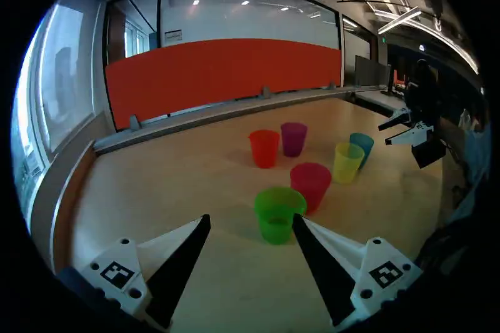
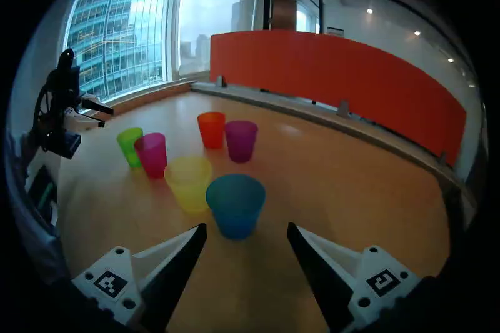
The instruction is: Pour water
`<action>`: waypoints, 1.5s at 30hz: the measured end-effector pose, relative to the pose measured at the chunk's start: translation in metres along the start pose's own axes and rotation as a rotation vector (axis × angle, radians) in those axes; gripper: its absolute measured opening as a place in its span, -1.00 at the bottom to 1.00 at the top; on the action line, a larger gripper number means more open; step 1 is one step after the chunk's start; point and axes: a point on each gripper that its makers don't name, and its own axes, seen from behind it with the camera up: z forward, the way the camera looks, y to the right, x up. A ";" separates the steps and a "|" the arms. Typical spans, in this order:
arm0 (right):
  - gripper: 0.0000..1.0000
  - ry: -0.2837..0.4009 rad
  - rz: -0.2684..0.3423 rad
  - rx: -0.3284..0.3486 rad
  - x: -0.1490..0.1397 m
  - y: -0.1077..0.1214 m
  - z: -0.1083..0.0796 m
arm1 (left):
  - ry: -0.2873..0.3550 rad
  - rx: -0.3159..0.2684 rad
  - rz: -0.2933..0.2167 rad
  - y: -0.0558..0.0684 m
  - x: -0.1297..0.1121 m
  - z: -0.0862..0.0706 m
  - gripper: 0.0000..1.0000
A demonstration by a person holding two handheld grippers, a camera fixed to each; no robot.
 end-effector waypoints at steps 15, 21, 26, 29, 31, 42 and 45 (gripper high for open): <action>1.00 0.108 0.012 -0.099 0.032 0.010 -0.031 | 0.107 0.086 -0.058 -0.013 0.030 -0.015 0.95; 1.00 0.191 0.025 -0.180 0.056 0.024 -0.042 | 0.159 0.119 -0.047 -0.010 0.042 -0.014 0.95; 1.00 0.252 0.023 -0.253 0.071 0.036 -0.052 | 0.203 0.155 -0.043 -0.009 0.052 -0.012 0.95; 1.00 0.279 0.017 -0.297 0.077 0.043 -0.056 | 0.226 0.170 -0.045 -0.007 0.058 -0.011 0.95; 1.00 0.300 0.015 -0.322 0.082 0.047 -0.059 | 0.240 0.177 -0.045 -0.005 0.062 -0.010 0.95; 1.00 0.423 0.040 -0.430 0.108 0.060 -0.073 | 0.322 0.237 -0.074 -0.005 0.081 -0.010 0.95; 1.00 0.449 0.055 -0.455 0.111 0.064 -0.075 | 0.352 0.260 -0.091 -0.006 0.085 -0.012 0.95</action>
